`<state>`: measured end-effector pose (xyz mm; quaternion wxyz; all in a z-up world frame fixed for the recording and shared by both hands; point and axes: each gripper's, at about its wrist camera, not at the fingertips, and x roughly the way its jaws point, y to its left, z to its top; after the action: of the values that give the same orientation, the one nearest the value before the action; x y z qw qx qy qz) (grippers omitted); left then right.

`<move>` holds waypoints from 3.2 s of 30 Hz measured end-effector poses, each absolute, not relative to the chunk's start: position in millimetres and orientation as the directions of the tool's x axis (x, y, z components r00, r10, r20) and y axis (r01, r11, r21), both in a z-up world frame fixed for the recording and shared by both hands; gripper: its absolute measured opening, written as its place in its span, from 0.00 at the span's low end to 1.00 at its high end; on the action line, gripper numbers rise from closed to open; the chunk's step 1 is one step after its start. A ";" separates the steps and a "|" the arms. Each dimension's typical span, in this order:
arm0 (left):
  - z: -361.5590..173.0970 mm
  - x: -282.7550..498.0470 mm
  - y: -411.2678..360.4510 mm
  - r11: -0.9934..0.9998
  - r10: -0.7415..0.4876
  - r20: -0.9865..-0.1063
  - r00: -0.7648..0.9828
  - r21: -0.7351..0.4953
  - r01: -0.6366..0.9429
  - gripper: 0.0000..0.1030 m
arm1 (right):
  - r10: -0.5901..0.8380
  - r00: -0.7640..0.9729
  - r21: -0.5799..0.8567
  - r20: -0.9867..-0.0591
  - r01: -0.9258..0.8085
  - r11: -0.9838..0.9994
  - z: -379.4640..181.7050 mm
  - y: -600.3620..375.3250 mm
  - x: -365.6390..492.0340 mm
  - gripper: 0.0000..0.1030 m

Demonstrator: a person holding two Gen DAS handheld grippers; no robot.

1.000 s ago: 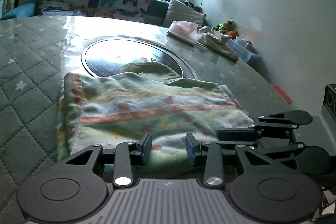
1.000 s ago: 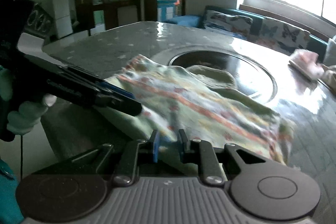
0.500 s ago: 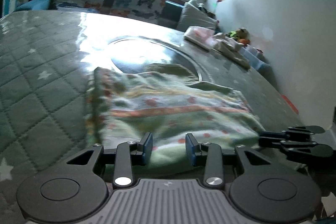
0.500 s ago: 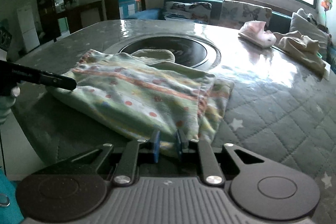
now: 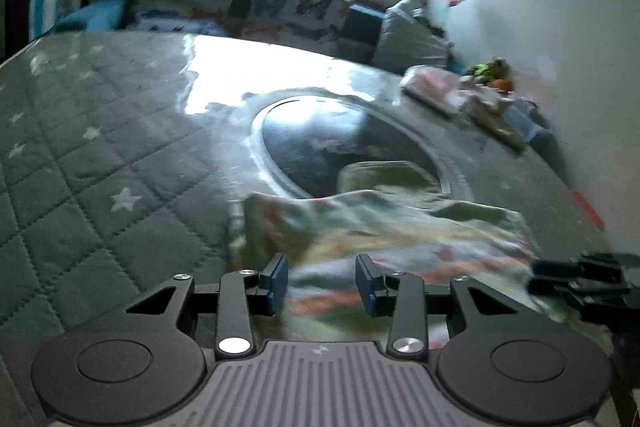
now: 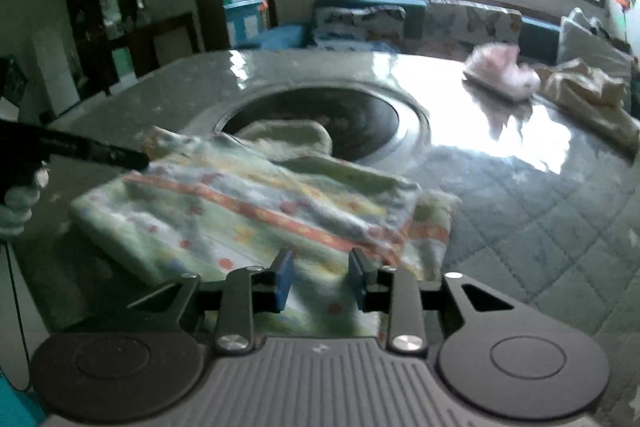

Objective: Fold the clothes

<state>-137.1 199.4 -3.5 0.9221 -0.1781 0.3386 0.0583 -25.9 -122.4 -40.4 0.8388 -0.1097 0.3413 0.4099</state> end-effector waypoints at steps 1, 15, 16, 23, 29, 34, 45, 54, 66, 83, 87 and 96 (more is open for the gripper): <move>-5.2 -134.4 204.3 0.927 -0.007 -0.652 0.758 -0.288 -0.239 0.39 | 0.615 0.425 0.105 -0.665 -0.761 0.640 -40.6 -124.1 -23.9 0.29; -3.0 -109.9 209.9 0.940 0.016 -0.650 0.760 -0.249 -0.232 0.42 | 0.598 0.453 0.079 -0.661 -0.751 0.655 -42.0 -77.0 36.3 0.35; -3.9 -108.9 210.6 0.940 0.017 -0.652 0.758 -0.248 -0.235 0.42 | 0.602 0.452 0.089 -0.658 -0.748 0.658 -43.9 -78.2 38.7 0.34; 3.2 -101.5 200.8 0.950 0.009 -0.635 0.772 -0.236 -0.206 0.45 | 0.605 0.483 0.051 -0.633 -0.754 0.655 -31.3 -67.9 30.6 0.36; -2.2 -86.1 188.3 0.963 0.013 -0.654 0.756 -0.196 -0.186 0.46 | 0.565 0.479 0.014 -0.671 -0.755 0.656 -46.4 -40.3 36.0 0.41; 0.4 -85.7 185.3 0.964 0.018 -0.655 0.755 -0.190 -0.187 0.51 | 0.587 0.496 0.038 -0.640 -0.742 0.669 -37.0 -55.1 28.4 0.55; 8.8 -113.3 170.9 0.949 0.031 -0.643 0.765 -0.221 -0.224 0.70 | 0.679 0.434 0.093 -0.592 -0.800 0.592 -25.0 -82.5 -26.0 0.93; 0.8 -144.5 165.1 0.937 0.093 -0.656 0.749 -0.197 -0.289 0.76 | 0.657 0.432 0.027 -0.618 -0.824 0.567 -48.0 -78.5 -43.4 1.00; 9.6 -167.0 139.2 0.954 0.108 -0.618 0.778 -0.157 -0.257 0.80 | 0.688 0.421 0.066 -0.591 -0.825 0.561 -59.6 -88.5 -43.8 1.00; -7.8 -163.3 112.6 0.977 0.092 -0.654 0.751 -0.087 -0.195 0.81 | 0.681 0.420 0.018 -0.600 -0.844 0.536 -35.8 -74.3 -49.3 1.00; -8.7 -164.8 111.1 0.978 0.099 -0.658 0.747 -0.072 -0.193 0.81 | 0.664 0.393 0.004 -0.636 -0.859 0.512 -43.1 -57.8 -51.9 1.00; 3.8 -171.7 122.6 0.969 0.113 -0.643 0.758 -0.097 -0.227 0.81 | 0.686 0.389 0.030 -0.615 -0.858 0.513 -42.6 -64.0 -53.5 1.00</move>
<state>-171.7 122.6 3.8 0.9336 -0.0849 0.3358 0.0912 -53.5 -64.0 -42.6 0.8201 -0.1481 0.2897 0.4707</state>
